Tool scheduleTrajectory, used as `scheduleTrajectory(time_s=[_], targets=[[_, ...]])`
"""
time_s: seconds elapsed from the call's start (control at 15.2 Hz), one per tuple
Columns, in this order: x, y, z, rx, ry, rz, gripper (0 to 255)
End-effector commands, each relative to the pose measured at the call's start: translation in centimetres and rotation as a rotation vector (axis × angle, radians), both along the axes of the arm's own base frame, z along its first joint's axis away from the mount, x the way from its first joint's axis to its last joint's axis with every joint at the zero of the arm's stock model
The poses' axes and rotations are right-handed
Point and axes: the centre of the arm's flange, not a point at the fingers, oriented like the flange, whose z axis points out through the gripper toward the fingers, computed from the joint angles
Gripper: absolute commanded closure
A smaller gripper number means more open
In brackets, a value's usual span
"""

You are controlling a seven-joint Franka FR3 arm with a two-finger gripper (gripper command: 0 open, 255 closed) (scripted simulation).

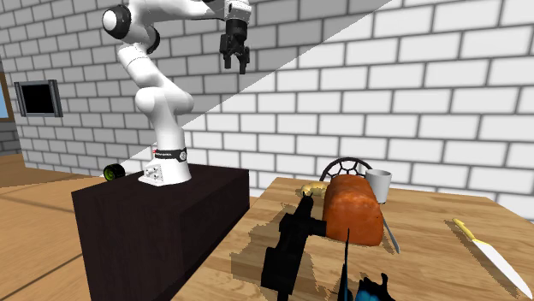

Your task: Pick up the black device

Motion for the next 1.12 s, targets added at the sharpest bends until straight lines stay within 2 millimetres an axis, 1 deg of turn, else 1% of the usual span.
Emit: scheduleTrajectory(time_s=[0.0,1.06], targets=[[0.0,0.0,0.0,0.000,0.000,0.000,0],[13.3,-8.7,-14.1,-0.019,0.027,0.033,0]])
